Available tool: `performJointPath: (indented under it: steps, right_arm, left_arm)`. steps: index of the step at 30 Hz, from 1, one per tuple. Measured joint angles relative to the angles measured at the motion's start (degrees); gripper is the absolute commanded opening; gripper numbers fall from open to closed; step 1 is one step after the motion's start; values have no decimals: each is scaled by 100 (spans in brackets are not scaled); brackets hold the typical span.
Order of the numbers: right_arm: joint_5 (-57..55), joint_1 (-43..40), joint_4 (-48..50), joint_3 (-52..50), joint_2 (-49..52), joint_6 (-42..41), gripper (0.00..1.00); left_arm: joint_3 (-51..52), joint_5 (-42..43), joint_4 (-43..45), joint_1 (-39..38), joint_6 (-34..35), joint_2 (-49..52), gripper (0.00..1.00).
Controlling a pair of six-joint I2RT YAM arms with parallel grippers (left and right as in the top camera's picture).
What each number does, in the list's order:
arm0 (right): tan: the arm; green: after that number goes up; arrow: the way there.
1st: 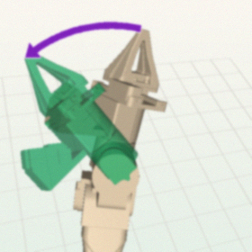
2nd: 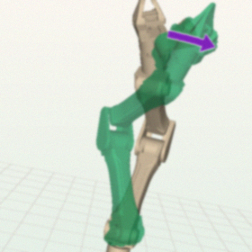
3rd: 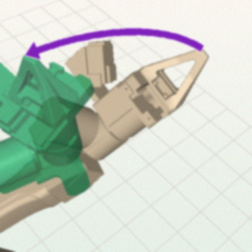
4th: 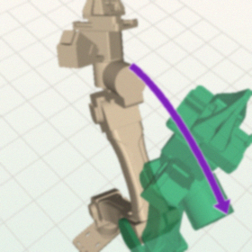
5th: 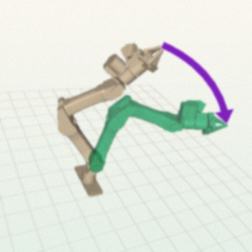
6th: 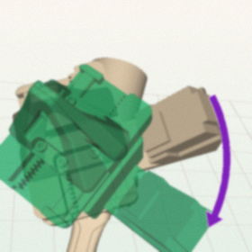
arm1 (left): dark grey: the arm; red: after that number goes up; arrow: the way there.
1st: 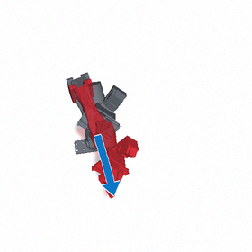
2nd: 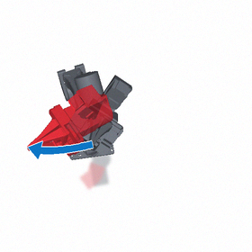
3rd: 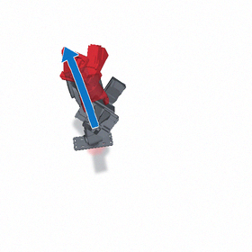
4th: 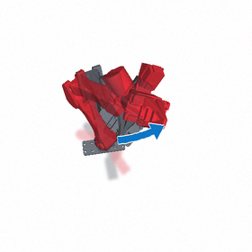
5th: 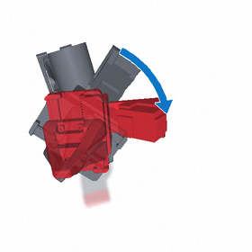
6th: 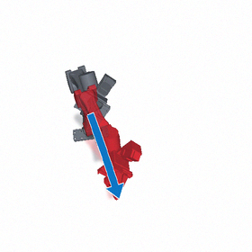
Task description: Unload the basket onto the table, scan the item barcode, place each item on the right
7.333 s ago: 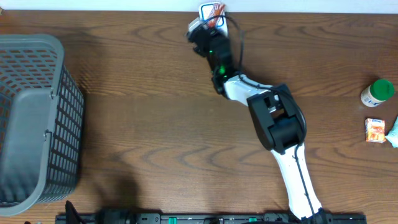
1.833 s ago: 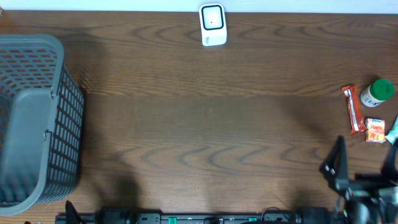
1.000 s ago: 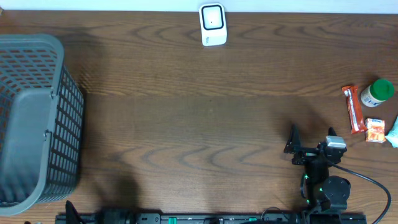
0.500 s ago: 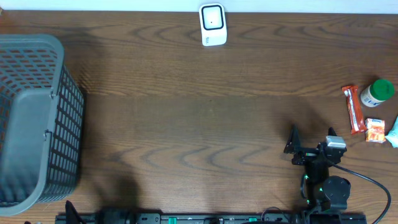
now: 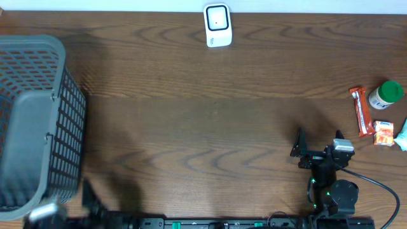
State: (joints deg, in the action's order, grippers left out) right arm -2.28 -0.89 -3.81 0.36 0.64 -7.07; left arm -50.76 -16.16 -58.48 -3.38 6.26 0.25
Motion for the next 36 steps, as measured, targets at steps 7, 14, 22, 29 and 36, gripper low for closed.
performJointPath:
  steps: [7, 14, 22, 29, 36]
  right_arm:
    - [4, 0, 0, 0, -2, -4, 99]
    - [7, 0, -4, 0, 0, -11, 99]
    - [11, 0, 4, 0, 0, -11, 99]
    - [13, 0, -4, 0, -2, -11, 99]
    - [13, 0, -4, 0, -2, -13, 99]
  left_arm:
    - [2439, 479, 2710, 0, -7, 61, 85]
    - [3967, 837, 4398, 0, -9, 52, 85]
    - [4522, 896, 4592, 0, -7, 48, 85]
    - [4535, 898, 4642, 0, -13, 37, 85]
    - [4854, 925, 5554, 0, 83, 33, 85]
